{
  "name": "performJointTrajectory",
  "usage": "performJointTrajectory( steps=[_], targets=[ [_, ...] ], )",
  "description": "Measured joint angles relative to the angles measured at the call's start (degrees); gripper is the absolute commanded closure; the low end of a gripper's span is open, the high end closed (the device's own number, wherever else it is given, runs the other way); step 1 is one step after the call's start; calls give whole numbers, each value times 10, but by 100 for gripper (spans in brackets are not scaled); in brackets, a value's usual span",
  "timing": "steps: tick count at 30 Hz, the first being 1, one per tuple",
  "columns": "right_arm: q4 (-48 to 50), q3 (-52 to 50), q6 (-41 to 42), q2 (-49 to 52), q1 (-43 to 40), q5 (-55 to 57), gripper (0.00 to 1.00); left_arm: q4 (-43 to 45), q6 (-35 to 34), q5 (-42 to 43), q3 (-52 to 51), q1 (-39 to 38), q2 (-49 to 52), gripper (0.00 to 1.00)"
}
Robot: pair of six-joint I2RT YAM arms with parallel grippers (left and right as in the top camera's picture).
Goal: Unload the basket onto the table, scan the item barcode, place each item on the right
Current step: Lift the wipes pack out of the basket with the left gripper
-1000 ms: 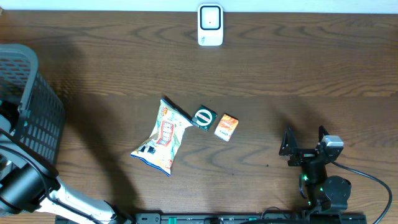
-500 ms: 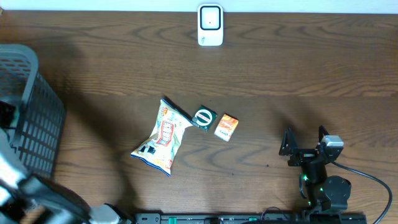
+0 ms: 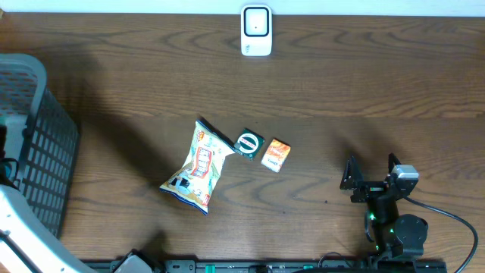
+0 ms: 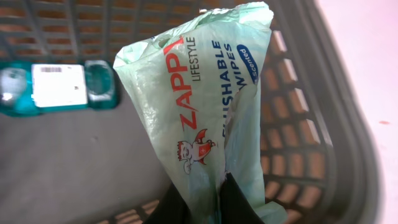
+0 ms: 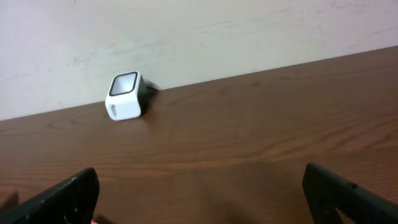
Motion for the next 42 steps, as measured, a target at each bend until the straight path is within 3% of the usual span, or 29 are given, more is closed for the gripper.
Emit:
performJointTrajectory(
  steps=[30, 42],
  targets=[
    [0, 0, 0, 0, 0, 0, 1, 14, -2, 162, 0, -1, -59, 93],
    [0, 0, 0, 0, 0, 0, 1, 43, -2, 199, 0, -98, -78, 93]
  ],
)
